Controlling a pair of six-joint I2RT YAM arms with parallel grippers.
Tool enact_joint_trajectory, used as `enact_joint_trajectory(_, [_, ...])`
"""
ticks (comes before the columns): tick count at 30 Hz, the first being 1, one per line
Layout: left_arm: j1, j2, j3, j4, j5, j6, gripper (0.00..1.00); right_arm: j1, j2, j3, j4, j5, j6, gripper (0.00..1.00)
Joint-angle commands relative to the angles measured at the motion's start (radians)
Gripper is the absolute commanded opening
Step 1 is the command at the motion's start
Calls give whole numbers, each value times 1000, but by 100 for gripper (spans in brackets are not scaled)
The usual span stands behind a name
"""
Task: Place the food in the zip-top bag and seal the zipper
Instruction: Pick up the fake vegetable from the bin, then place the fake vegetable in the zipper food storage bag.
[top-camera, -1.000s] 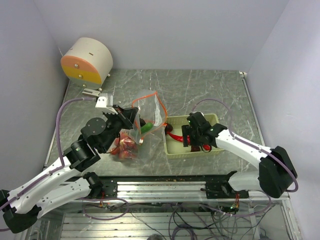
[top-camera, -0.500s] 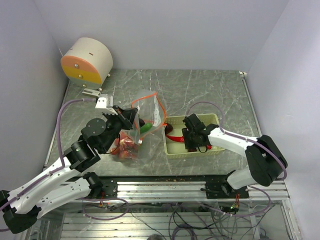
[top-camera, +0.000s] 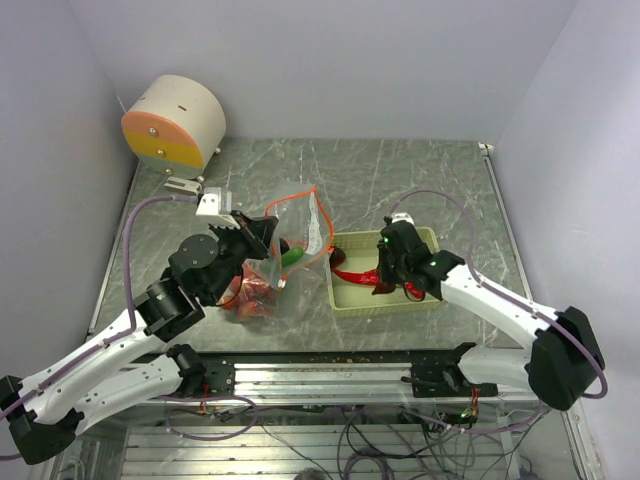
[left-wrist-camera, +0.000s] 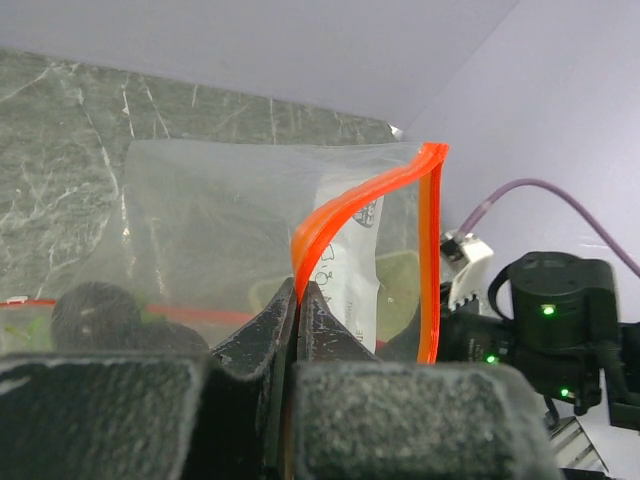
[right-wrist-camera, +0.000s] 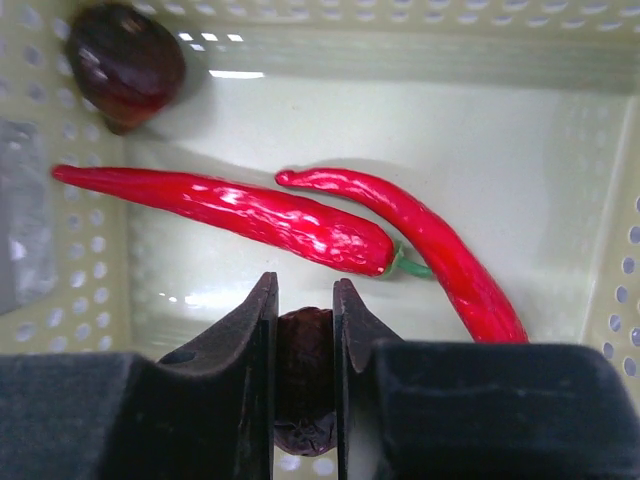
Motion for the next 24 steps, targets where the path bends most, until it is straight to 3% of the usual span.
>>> enact_joint_trajectory(1, [-1,2,-2,38,-7,2,7,-5,-91,64,-2,0,12,0])
enact_joint_trajectory(8, [-2,45,-5,59,11,-10,7,-2,-316,132,156,-272,-20,0])
enact_joint_trajectory(12, [-2,64,-12,74,25,-20,7,-2,-362,165,291,-396,14,0])
enact_joint_trajectory(18, [-2,107,-11,94,61,-40,7,9,-276,175,582,-528,121,0])
enact_joint_trajectory(24, [-2,132,15,86,76,-35,7,118,-143,202,763,-445,114,0])
